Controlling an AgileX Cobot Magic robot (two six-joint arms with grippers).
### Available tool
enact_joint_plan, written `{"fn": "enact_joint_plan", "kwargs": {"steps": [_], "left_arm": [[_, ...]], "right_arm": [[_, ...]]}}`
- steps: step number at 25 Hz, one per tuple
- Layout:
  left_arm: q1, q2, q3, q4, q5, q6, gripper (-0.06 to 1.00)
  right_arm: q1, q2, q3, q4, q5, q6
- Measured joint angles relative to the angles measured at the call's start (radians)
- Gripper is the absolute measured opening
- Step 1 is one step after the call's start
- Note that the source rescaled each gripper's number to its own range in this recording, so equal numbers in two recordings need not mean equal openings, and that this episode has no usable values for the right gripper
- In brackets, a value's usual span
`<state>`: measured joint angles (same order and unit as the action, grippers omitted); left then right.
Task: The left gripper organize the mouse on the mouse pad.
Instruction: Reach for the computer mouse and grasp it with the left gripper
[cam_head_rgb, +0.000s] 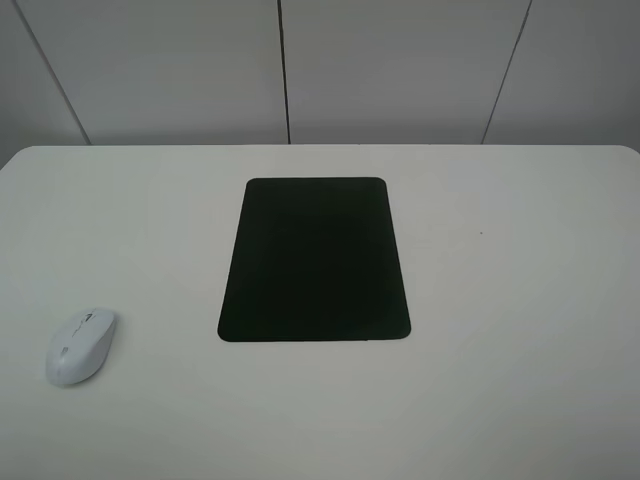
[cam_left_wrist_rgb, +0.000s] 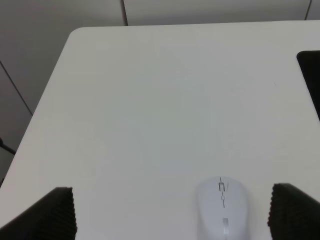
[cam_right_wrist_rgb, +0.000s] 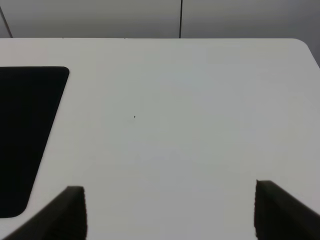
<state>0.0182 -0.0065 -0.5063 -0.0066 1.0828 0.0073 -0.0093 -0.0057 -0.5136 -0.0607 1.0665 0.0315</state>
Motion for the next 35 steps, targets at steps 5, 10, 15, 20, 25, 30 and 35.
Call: {"fn": "enact_joint_plan", "kwargs": {"steps": [5, 10, 15, 20, 25, 30, 35], "left_arm": [[0.0, 0.0, 0.0, 0.0, 0.0, 0.0, 1.0], [0.0, 0.0, 0.0, 0.0, 0.0, 0.0, 1.0], [0.0, 0.0, 0.0, 0.0, 0.0, 0.0, 1.0], [0.0, 0.0, 0.0, 0.0, 0.0, 0.0, 1.0], [0.0, 0.0, 0.0, 0.0, 0.0, 0.0, 1.0], [0.0, 0.0, 0.0, 0.0, 0.0, -0.001, 1.0], [0.0, 0.0, 0.0, -0.03, 0.0, -0.032, 1.0]], "right_arm": [[0.0, 0.0, 0.0, 0.0, 0.0, 0.0], [0.0, 0.0, 0.0, 0.0, 0.0, 0.0], [0.0, 0.0, 0.0, 0.0, 0.0, 0.0], [0.0, 0.0, 0.0, 0.0, 0.0, 0.0], [0.0, 0.0, 0.0, 0.0, 0.0, 0.0], [0.0, 0.0, 0.0, 0.0, 0.0, 0.0], [0.0, 0.0, 0.0, -0.001, 0.0, 0.0]]}}
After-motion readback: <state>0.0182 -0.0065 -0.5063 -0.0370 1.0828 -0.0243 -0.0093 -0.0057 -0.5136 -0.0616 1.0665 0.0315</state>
